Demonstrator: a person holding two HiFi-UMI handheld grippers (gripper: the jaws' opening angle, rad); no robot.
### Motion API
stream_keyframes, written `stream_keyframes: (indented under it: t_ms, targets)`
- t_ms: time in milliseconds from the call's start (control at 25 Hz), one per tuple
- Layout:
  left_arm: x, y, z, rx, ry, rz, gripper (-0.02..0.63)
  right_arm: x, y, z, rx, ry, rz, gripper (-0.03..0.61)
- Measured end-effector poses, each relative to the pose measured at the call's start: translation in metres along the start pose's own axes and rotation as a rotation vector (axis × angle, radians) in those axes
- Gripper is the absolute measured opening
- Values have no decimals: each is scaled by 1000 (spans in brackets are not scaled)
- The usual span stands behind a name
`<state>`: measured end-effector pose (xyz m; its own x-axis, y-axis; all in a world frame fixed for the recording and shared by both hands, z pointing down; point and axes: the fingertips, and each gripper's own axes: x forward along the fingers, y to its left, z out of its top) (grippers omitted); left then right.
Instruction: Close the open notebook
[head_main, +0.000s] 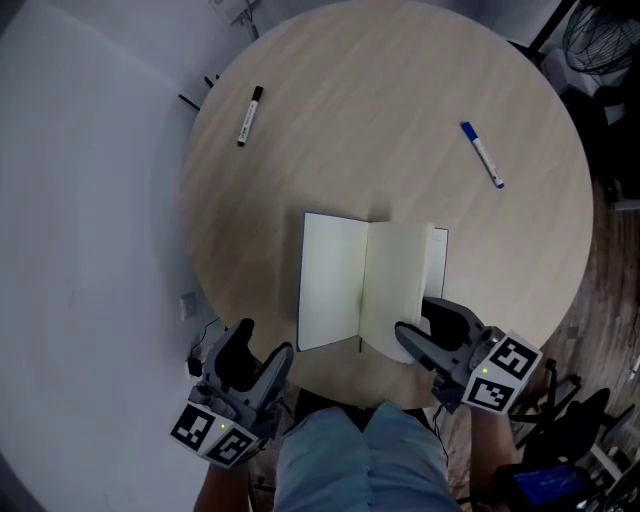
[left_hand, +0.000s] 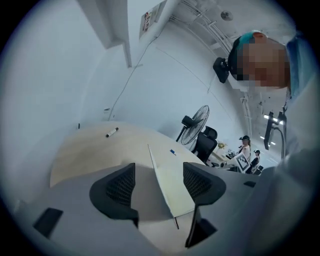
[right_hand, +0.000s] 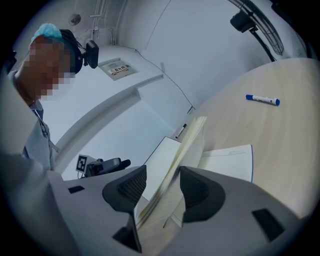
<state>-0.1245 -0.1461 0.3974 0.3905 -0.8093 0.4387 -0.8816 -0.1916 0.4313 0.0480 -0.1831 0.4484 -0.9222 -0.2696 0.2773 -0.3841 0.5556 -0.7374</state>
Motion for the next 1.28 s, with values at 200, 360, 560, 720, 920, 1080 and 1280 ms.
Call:
stream_keyframes:
  t_ms: [200,360,560,720,920,1080,1280]
  targets:
    - [38,-6,-49,-41,147,-178,358,-2,-4,-3,-12,7,-4,199]
    - [54,-21,-57,-59,179,-263,374,-2,-9,-7,-19,9,-35,199]
    - [56,-63,-50,-44,178,-391,374,-14,-12,-10,-16,-6,-82,199]
    - [58,-88,-48,-25,189,-467,374,-26,-13,-8,-33,-30,-123,199]
    - [67,-109,-53,-1,214,-532,374,-45,-12,-3,-42,-82,-154,199]
    - [77,-123,-58,16,232,-573,374,-60,-17,-1,-36,-125,-190,199]
    - [86,-136,-68,32,269,-609,374,-79,-26,-7,-17,-169,-238,199]
